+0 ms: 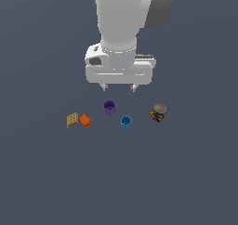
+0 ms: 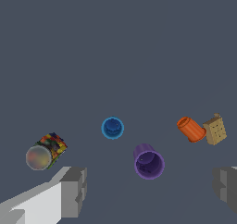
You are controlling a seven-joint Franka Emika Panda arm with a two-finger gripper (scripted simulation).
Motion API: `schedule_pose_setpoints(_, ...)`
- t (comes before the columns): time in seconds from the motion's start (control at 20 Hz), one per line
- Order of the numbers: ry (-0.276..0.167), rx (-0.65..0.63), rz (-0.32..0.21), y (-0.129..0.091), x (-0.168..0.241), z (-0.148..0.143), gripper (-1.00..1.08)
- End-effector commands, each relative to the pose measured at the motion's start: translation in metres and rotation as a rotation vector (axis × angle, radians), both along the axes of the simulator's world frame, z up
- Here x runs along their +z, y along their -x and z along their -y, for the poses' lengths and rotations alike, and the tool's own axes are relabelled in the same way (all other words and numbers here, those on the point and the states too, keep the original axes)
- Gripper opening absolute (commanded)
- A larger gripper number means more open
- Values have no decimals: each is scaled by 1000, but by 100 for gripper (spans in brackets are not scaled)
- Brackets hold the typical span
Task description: Pick up a designated object from a clutter of objects.
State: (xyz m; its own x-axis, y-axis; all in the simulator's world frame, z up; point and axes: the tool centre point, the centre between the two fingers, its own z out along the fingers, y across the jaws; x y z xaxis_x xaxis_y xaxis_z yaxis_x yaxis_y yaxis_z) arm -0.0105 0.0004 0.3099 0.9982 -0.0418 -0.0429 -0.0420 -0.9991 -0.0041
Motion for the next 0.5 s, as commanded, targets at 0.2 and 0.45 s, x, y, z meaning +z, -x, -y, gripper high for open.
schedule_pose_setpoints(0.2,-9,12,-12,2,-5,-5,100)
schedule_pose_setpoints(0.45,-26,36,-35,7,-11,-13,100)
